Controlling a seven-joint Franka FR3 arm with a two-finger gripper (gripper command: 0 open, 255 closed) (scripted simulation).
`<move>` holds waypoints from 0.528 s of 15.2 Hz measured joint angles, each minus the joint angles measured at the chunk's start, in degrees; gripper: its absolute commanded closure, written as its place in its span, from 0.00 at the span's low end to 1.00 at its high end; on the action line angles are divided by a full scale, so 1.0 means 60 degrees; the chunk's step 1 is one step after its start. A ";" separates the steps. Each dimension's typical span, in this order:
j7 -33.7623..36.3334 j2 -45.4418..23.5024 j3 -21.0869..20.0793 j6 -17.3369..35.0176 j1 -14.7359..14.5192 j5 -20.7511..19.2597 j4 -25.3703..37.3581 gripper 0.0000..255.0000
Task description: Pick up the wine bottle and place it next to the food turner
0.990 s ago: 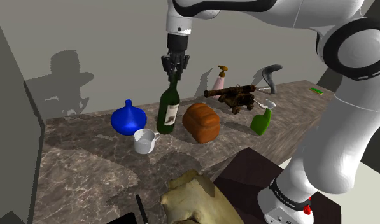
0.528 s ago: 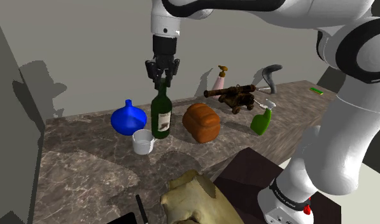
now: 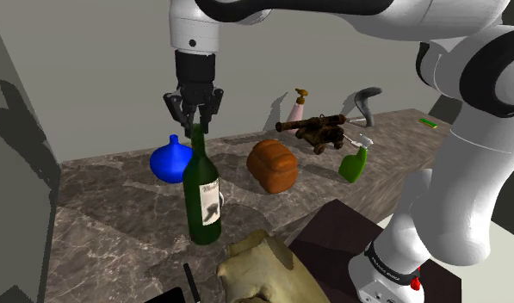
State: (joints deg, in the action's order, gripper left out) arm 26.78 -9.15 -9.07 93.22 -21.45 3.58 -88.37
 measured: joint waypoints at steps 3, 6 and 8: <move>0.0693 -0.0389 -0.0279 -0.0015 -0.0420 -0.0066 0.0446 1.00; 0.1290 -0.0714 -0.0504 -0.0022 -0.0801 -0.0138 0.0818 1.00; 0.1740 -0.1092 -0.0660 -0.0061 -0.1109 -0.0231 0.1271 1.00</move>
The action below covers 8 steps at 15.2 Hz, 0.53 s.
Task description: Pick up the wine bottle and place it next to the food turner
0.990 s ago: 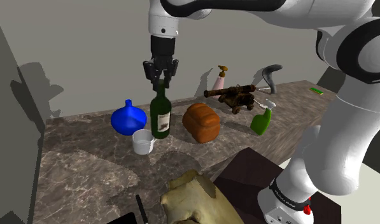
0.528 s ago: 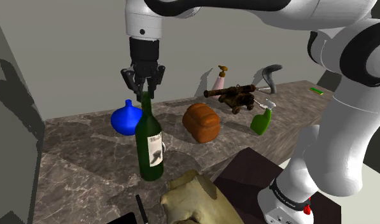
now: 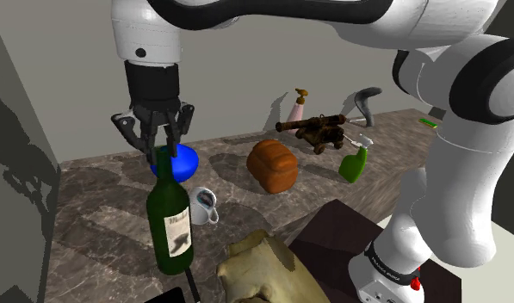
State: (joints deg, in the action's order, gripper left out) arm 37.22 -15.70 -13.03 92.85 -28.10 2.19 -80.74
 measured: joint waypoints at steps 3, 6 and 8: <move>0.0641 -0.0574 -0.0197 -0.0208 -0.0469 -0.0153 0.0810 1.00; 0.0808 -0.0722 -0.0243 -0.0028 -0.0598 -0.0192 0.0788 1.00; 0.0822 -0.0680 -0.0249 0.0242 -0.0604 -0.0185 0.0479 1.00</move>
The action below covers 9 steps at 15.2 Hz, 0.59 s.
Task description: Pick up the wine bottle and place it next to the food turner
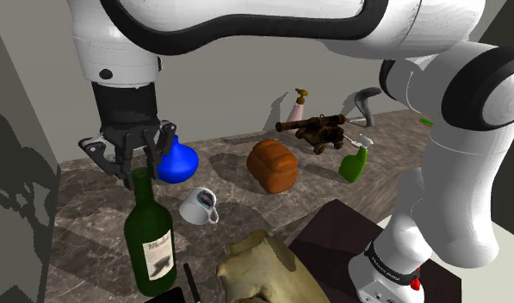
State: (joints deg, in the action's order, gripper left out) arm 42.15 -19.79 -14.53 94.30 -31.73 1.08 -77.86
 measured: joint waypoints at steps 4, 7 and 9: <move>-0.0036 0.0027 0.0009 0.0534 0.0023 0.0010 -0.0564 1.00; -0.0058 0.0040 0.0014 0.0922 0.0033 0.0014 -0.0966 1.00; -0.0070 0.0066 0.0013 0.1169 0.0039 0.0021 -0.1226 1.00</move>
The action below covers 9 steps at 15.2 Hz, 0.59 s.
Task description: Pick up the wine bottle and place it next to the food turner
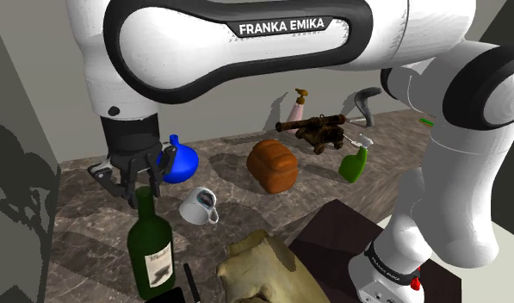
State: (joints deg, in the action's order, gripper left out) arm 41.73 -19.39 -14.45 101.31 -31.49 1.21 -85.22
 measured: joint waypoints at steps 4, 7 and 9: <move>-0.0016 0.0002 0.0000 0.0094 0.0005 -0.0001 -0.0015 1.00; -0.0023 0.0028 -0.0002 0.0131 0.0010 0.0005 -0.0057 0.00; -0.0018 0.0025 0.0002 0.0146 0.0013 0.0006 -0.0146 0.00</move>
State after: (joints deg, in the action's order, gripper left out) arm 41.62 -19.24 -14.44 102.19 -31.42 1.25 -86.10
